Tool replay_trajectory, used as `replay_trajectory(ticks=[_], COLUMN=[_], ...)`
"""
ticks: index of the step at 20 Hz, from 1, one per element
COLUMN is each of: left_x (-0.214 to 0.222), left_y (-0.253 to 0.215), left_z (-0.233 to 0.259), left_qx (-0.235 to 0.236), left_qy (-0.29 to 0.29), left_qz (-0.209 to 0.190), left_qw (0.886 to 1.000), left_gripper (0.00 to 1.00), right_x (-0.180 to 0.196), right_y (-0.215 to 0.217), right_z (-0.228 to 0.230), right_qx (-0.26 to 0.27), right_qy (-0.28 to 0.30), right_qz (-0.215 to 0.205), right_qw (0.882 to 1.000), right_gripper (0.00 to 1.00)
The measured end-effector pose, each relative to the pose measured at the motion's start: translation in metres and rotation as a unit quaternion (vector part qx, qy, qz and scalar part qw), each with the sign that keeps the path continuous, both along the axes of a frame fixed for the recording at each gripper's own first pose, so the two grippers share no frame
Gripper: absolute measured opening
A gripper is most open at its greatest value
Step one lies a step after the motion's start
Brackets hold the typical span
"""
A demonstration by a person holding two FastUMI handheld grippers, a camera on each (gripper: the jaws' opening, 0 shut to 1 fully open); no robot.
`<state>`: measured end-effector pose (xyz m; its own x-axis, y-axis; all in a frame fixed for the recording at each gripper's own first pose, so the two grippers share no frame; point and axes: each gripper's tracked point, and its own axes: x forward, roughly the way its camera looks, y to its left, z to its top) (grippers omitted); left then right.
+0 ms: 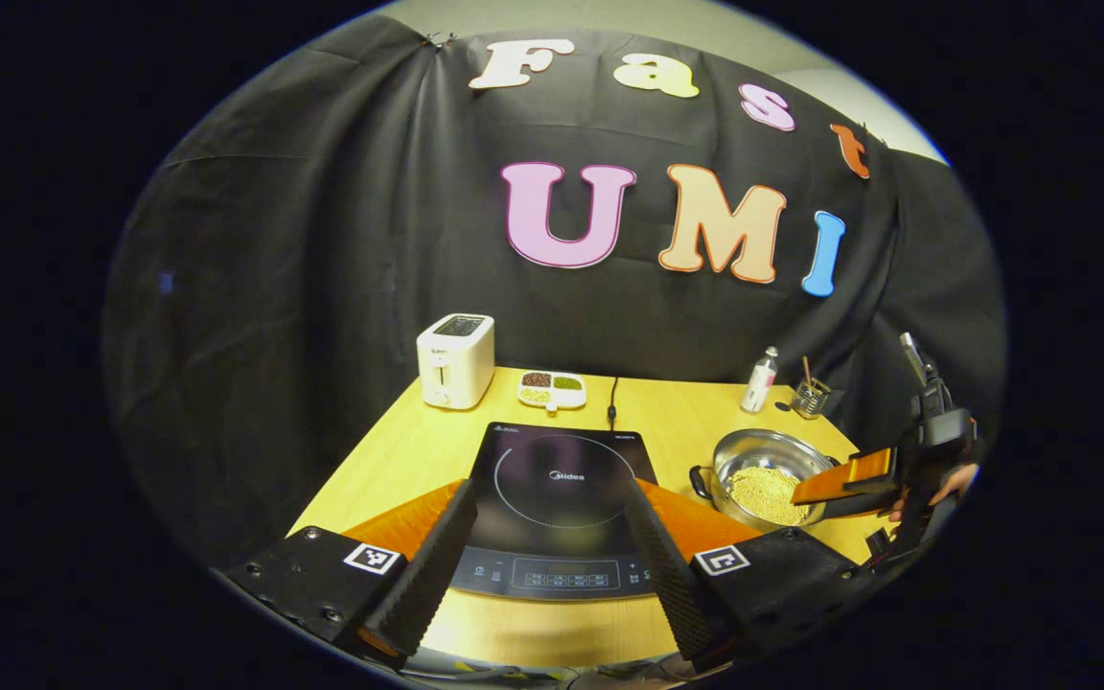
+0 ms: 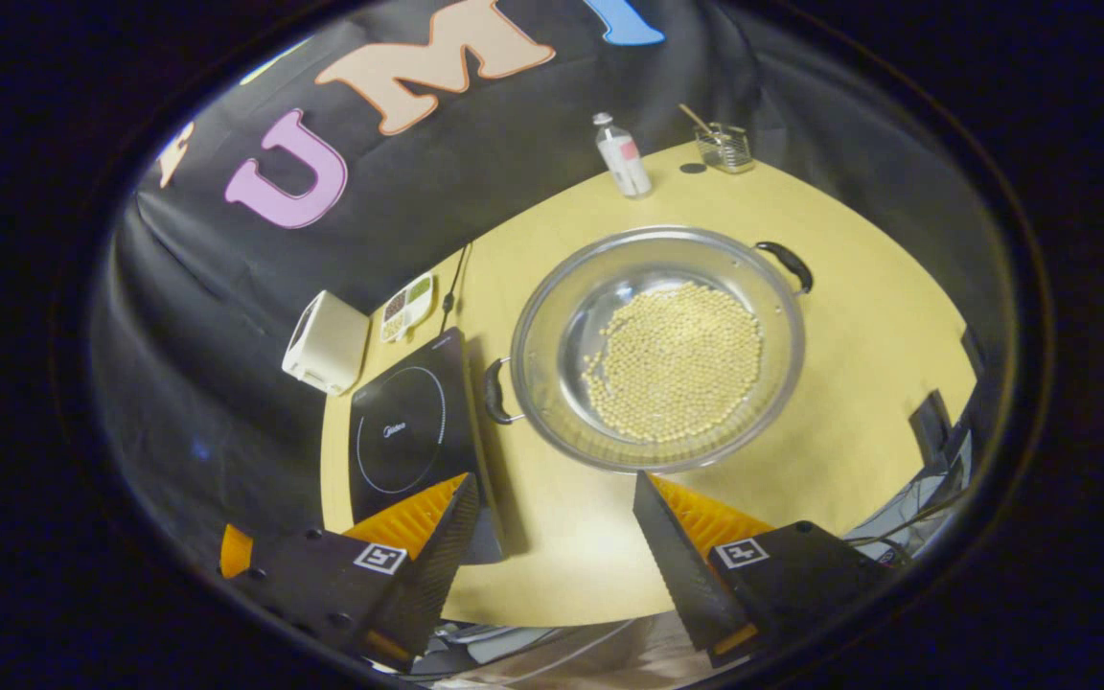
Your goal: First push the handle of the pot to place it horizontally, then grasp the pot with both hands and set it on the induction cooktop.
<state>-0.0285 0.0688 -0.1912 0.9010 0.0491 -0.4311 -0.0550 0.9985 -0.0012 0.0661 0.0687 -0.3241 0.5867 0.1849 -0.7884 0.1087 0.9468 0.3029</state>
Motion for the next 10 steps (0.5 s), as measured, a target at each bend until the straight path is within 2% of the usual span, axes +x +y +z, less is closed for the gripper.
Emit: replay_trajectory(ticks=[1,2,3,4,5,6,9,10], left_x=[0.003,0.006,0.01,0.013,0.016,0.02,0.034,0.04], left_y=[-0.004,-0.008,-0.012,-0.017,-0.023,-0.03,-0.055,-0.065], left_z=[-0.002,-0.006,-0.008,-0.011,-0.016,-0.02,-0.033,-0.036], left_qx=[0.001,0.003,0.006,0.009,0.011,0.012,0.002,-0.003], left_qy=[0.005,0.01,0.014,0.02,0.027,0.034,0.06,0.068], left_qz=[-0.006,-0.012,-0.014,-0.018,-0.023,-0.028,-0.039,-0.043], left_qw=[1.0,1.0,1.0,1.0,0.999,0.999,0.997,0.997], left_gripper=[0.96,0.96,0.96,0.92,0.96,0.96,0.96,0.96], right_x=[0.002,0.001,0.004,0.006,0.009,0.012,0.027,0.034], right_y=[-0.012,-0.024,-0.036,-0.048,-0.06,-0.071,-0.106,-0.117], right_z=[0.004,0.009,0.012,0.014,0.015,0.015,0.013,0.012], right_qx=[-0.002,-0.003,-0.006,-0.009,-0.011,-0.015,-0.031,-0.038], right_qy=[-0.002,-0.006,-0.009,-0.012,-0.012,-0.011,-0.001,0.002], right_qz=[-0.01,-0.022,-0.034,-0.044,-0.051,-0.057,-0.063,-0.063], right_qw=[1.0,1.0,0.999,0.999,0.999,0.998,0.998,0.997], right_gripper=[0.94,1.0,1.0,1.0,1.0,0.94,0.93,1.0])
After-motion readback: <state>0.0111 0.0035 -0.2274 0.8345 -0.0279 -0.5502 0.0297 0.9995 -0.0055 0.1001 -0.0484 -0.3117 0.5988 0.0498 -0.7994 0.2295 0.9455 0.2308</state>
